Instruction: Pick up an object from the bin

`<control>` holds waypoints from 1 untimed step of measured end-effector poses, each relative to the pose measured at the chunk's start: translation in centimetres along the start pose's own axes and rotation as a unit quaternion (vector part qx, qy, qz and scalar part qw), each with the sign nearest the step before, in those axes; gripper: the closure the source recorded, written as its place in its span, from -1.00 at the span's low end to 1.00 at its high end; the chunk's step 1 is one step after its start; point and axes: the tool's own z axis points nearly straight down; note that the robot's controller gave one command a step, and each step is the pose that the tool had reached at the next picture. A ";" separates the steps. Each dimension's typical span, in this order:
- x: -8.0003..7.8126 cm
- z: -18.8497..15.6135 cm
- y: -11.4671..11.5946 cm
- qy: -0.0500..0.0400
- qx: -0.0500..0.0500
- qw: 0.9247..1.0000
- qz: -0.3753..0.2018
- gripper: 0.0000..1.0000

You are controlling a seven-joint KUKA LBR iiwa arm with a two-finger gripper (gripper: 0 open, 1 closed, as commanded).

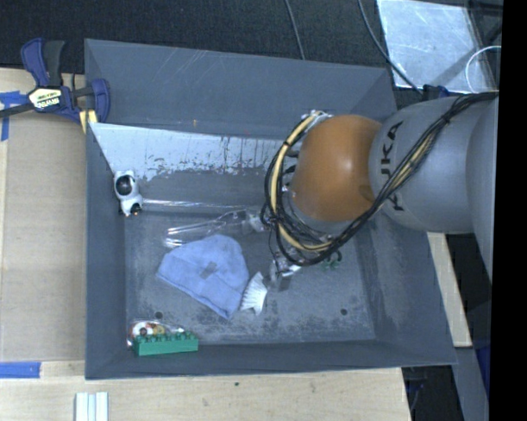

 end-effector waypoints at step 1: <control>-0.3 0.2 -9.9 0.000 0.002 0.998 -0.061 -1.00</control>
Offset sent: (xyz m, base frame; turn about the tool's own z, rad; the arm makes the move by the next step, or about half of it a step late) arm -0.0115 0.0333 -0.0322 -0.0377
